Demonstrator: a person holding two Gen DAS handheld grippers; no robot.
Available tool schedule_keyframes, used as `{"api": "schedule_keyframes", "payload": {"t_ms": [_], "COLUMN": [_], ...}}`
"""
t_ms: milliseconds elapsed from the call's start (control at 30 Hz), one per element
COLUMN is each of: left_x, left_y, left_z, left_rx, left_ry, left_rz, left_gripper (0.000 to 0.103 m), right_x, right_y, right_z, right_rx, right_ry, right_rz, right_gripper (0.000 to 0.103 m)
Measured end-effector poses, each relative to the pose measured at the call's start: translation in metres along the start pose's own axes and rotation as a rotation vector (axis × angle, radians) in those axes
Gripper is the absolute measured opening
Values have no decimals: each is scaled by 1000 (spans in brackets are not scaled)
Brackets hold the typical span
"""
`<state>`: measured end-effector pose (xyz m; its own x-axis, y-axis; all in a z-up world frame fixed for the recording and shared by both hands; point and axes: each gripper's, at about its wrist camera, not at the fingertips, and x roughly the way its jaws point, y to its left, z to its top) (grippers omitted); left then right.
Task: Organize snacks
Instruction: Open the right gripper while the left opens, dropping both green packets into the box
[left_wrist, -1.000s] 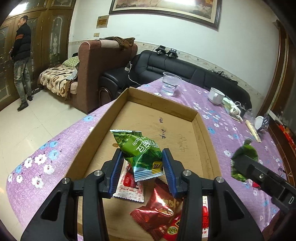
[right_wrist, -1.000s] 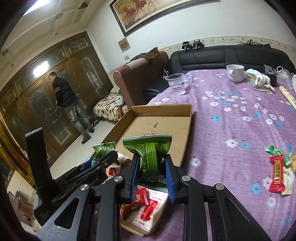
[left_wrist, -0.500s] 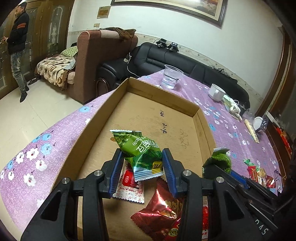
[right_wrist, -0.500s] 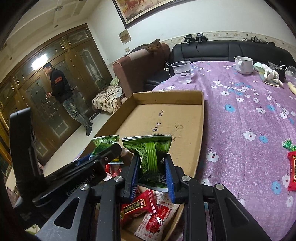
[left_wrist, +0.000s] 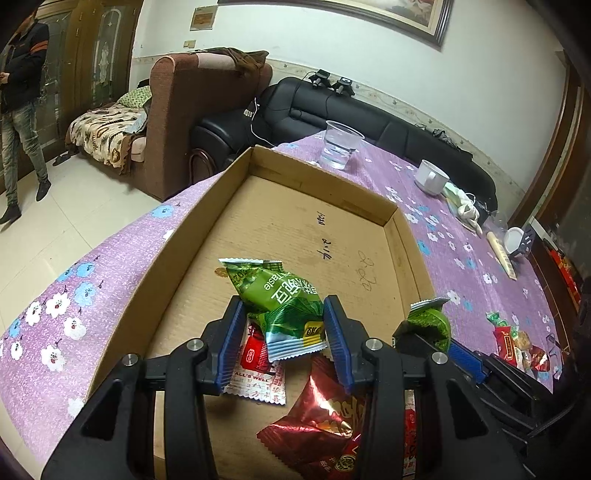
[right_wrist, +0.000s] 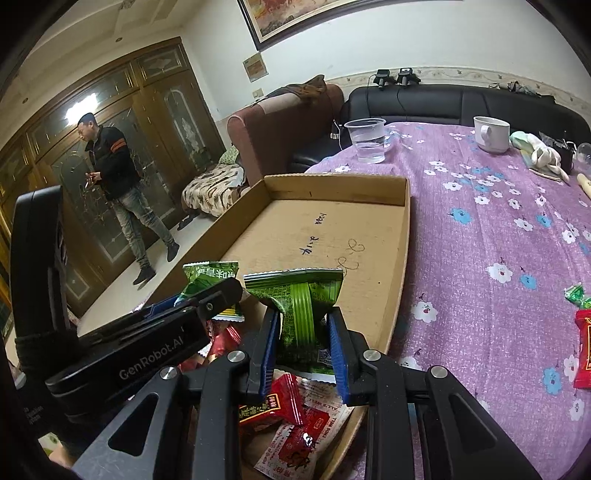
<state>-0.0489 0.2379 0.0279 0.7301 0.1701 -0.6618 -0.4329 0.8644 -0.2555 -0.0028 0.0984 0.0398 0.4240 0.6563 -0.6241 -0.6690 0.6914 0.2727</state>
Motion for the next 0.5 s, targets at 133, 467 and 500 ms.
{"api": "schedule_keyframes", "payload": {"t_ms": [133, 467, 500], "left_x": [3, 4, 4], "left_y": [-2, -5, -5], "left_z": [1, 0, 0], "left_rx": [5, 23, 24], "left_ry": [7, 11, 10], "left_rz": [2, -11, -11], "left_gripper": [42, 42, 43], "right_x": [3, -8, -10], "right_y": [1, 3, 2], "right_z": [-1, -2, -1], "right_rx": [-12, -32, -26], "right_ry": [8, -28, -35], "right_rz": [-11, -11, -8], "right_gripper": [29, 31, 32]}}
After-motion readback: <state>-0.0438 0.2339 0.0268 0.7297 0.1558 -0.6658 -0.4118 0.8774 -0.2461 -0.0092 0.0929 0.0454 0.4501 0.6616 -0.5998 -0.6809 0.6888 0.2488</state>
